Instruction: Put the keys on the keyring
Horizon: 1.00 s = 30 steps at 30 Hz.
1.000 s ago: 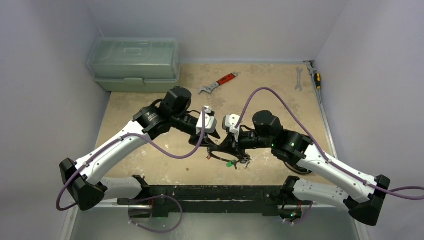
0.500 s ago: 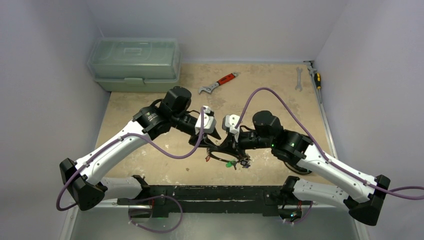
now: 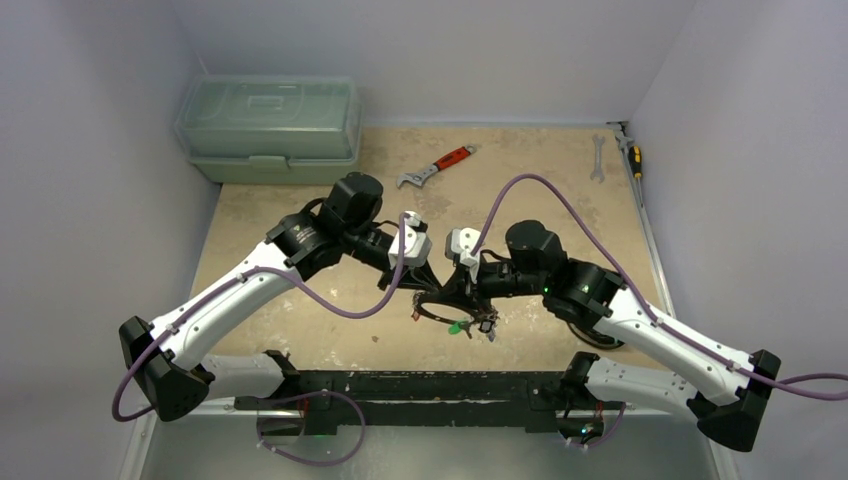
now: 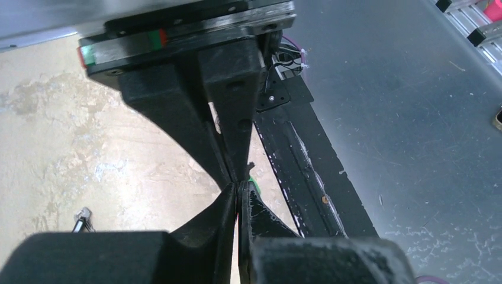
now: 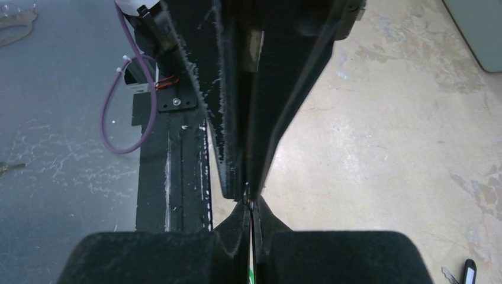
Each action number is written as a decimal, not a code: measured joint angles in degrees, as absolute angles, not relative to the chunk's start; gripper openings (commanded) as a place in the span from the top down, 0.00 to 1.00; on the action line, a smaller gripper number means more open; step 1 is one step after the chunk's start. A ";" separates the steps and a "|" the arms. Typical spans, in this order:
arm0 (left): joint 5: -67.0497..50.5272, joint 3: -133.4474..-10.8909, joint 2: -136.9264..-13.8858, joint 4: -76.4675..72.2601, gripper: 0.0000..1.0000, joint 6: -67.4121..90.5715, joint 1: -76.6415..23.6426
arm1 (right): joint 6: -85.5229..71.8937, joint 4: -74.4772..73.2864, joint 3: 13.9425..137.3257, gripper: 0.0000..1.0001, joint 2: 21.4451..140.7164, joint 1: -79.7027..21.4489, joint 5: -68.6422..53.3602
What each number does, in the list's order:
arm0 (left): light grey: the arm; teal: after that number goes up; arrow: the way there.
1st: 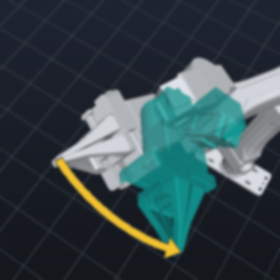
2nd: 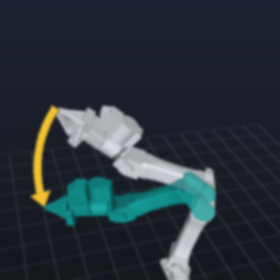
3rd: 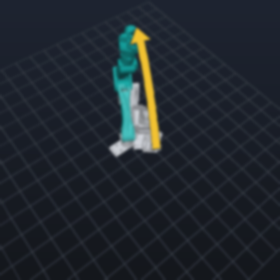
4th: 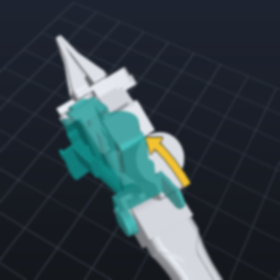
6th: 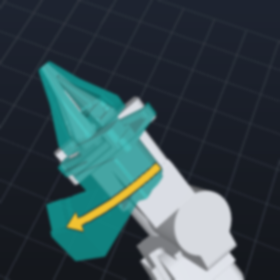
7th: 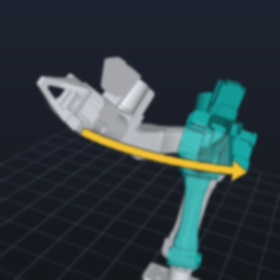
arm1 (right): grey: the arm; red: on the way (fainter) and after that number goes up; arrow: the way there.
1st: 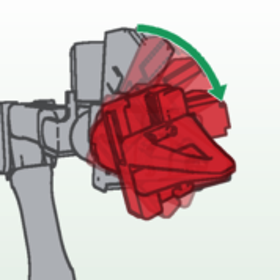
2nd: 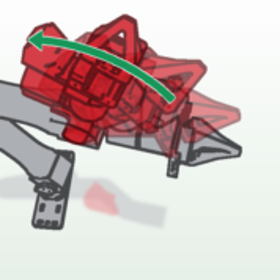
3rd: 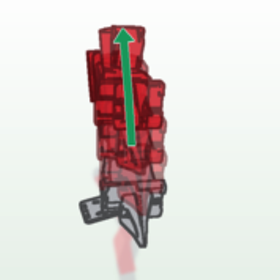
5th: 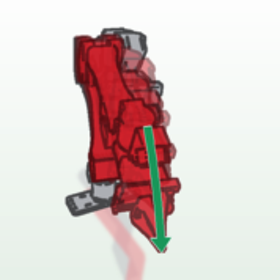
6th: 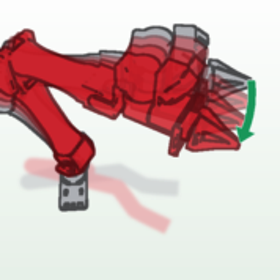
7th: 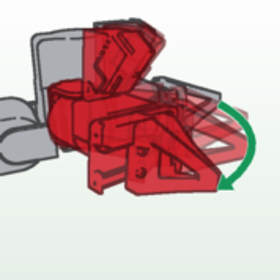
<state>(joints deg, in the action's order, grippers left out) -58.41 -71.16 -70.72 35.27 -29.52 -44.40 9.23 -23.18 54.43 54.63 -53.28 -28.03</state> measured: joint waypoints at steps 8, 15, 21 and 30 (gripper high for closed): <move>-58.96 -70.15 -70.06 34.11 1.00 -28.93 -44.77 | 9.26 -23.31 54.43 1.00 54.46 -53.19 -27.94; -59.83 -60.82 -63.70 17.23 1.00 -18.90 -44.82 | 9.21 -22.72 54.28 1.00 51.44 -53.25 -27.44; -60.03 -52.71 -58.52 -1.32 1.00 -7.55 -45.04 | 9.06 -20.67 53.93 1.00 48.60 -53.60 -28.03; -60.01 -45.58 -57.84 -20.43 1.00 7.18 -44.91 | 8.82 -20.12 53.93 0.78 48.07 -53.60 -29.41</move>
<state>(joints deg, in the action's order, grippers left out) -60.01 -45.58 -57.84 -20.43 7.18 -44.91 8.82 -20.12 53.93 48.07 -53.60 -29.41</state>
